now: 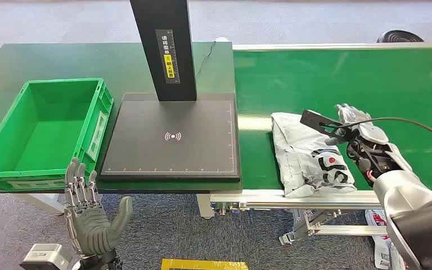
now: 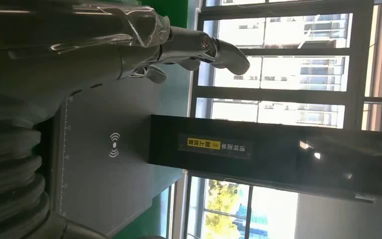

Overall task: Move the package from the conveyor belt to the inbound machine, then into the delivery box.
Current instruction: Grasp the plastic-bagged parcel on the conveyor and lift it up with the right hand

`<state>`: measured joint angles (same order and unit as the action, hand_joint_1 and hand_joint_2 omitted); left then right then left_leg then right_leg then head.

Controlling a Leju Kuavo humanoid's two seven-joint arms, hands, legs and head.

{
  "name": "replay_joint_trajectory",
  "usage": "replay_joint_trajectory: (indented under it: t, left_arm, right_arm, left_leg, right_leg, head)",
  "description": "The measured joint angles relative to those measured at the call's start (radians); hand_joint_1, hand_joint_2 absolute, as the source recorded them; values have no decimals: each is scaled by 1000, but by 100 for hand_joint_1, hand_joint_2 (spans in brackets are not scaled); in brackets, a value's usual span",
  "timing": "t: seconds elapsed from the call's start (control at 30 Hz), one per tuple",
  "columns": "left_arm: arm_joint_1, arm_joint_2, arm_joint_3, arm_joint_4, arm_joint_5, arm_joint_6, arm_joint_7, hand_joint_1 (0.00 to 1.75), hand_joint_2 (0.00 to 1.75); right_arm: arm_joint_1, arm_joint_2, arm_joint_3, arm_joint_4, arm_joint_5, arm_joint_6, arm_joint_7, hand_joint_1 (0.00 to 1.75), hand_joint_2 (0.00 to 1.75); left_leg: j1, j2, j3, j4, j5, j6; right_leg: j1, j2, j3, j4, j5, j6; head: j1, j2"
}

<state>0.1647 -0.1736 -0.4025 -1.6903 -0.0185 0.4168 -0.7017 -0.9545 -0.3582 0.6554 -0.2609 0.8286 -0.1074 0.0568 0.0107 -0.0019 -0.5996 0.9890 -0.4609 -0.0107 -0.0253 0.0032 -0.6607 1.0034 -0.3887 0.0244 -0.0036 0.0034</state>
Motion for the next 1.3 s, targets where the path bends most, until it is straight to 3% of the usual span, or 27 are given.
replay_joint_trajectory:
  t: [0.2,0.4,0.83,0.97,1.07,1.3]
  left_arm:
    - [-1,0,0,0,-2,6,0,0,175]
    - [-2,0,0,0,-5,25,0,0,175]
    - [-2,0,0,0,-7,43,0,0,175]
    - [-2,0,0,0,-7,44,0,0,175]
    - [-2,0,0,0,-7,44,0,0,175]
    - [-2,0,0,-1,-7,43,0,0,175]
  right_arm:
    - [80,20,-30,0,-17,-32,-6,0,175]
    - [138,87,-57,0,-23,-30,-10,0,175]
    - [189,185,-97,0,-42,-28,-14,5,175]
    - [193,198,-107,0,-43,-28,-15,161,175]
    - [193,204,-111,0,-43,-28,-18,172,175]
    - [186,212,-136,0,-46,-31,-33,175,175]
  left_leg:
    - [0,0,0,0,0,0]
    - [0,1,0,0,0,0]
    - [0,1,1,0,0,0]
    - [0,1,1,0,0,0]
    - [0,1,1,0,0,0]
    - [0,1,2,0,1,0]
  right_leg:
    - [0,0,0,0,0,0]
    - [0,0,0,0,0,0]
    - [0,1,0,0,0,0]
    - [0,1,0,0,0,0]
    - [0,1,0,0,0,0]
    - [0,0,1,0,0,0]
  head:
    - [0,0]
    - [0,0]
    - [0,0]
    - [0,0]
    - [0,0]
    - [0,0]
